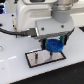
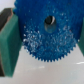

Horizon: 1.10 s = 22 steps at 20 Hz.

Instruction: Insert the blue gear onto the right peg, followed by the red gear

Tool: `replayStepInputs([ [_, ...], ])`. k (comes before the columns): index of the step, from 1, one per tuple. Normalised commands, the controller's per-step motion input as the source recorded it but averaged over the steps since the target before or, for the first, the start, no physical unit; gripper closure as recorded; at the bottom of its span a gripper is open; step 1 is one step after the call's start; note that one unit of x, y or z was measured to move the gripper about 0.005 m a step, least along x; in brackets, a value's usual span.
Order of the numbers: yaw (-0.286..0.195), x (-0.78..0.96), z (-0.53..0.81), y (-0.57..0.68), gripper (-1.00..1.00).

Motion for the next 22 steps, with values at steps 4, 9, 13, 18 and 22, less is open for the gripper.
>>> replayStepInputs([
  [4,0.0,0.22,-0.05,-0.01,1.0],
  [9,0.0,0.01,0.06,-0.02,1.0],
  [13,0.0,-0.07,0.03,0.01,1.0],
  [18,0.0,0.02,0.13,0.01,1.0],
  [22,0.0,0.01,-0.04,0.04,1.0],
])
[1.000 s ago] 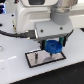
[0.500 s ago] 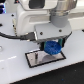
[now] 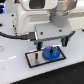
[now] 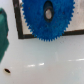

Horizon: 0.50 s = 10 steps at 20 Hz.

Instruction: Insert the blue gear onto the right peg, followed by the red gear

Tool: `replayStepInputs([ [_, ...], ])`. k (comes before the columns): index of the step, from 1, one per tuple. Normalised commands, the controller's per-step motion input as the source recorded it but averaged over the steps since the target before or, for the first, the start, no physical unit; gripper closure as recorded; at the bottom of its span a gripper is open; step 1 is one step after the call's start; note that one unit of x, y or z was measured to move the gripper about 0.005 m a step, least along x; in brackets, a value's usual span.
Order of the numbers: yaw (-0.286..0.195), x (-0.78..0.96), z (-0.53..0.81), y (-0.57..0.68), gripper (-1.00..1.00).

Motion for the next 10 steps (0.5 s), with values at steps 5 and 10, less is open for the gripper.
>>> replayStepInputs([
  [5,0.0,-0.27,0.06,0.0,-1.0],
  [10,0.0,-0.31,0.02,-0.04,-1.0],
])
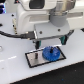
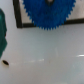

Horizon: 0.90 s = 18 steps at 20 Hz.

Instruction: Insert the blue gear onto the right peg, followed by the red gear

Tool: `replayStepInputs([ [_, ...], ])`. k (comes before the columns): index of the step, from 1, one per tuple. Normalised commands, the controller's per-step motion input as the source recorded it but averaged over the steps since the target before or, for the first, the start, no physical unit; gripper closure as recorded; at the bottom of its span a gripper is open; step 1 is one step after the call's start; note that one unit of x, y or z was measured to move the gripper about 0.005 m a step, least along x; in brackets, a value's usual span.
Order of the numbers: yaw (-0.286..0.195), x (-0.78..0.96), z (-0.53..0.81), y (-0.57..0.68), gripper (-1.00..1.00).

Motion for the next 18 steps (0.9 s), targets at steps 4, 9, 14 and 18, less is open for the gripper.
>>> replayStepInputs([
  [4,0.0,-0.45,0.02,-0.01,-1.0],
  [9,0.0,-0.35,0.02,-0.05,-1.0],
  [14,0.0,-0.55,0.03,-0.13,-1.0],
  [18,0.0,-0.3,0.04,-0.18,-1.0],
])
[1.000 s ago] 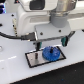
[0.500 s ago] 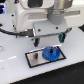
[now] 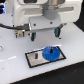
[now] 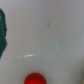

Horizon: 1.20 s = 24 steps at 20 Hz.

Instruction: Insert the blue gear onto the right peg, followed by the red gear

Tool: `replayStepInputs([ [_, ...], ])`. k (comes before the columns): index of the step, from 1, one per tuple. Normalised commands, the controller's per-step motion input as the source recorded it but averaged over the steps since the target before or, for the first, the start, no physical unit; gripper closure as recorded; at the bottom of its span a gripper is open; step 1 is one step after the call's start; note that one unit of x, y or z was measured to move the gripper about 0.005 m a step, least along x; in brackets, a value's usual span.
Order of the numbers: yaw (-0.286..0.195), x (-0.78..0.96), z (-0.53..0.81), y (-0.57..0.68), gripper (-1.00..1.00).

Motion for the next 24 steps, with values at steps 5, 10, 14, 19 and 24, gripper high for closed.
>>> replayStepInputs([
  [5,0.0,-0.78,0.0,0.04,-1.0],
  [10,0.0,-0.75,-0.02,0.12,-1.0],
  [14,0.0,-0.63,-0.07,0.15,-1.0],
  [19,0.0,-0.49,-0.08,0.24,-1.0],
  [24,0.0,-0.29,-0.08,0.28,-1.0],
])
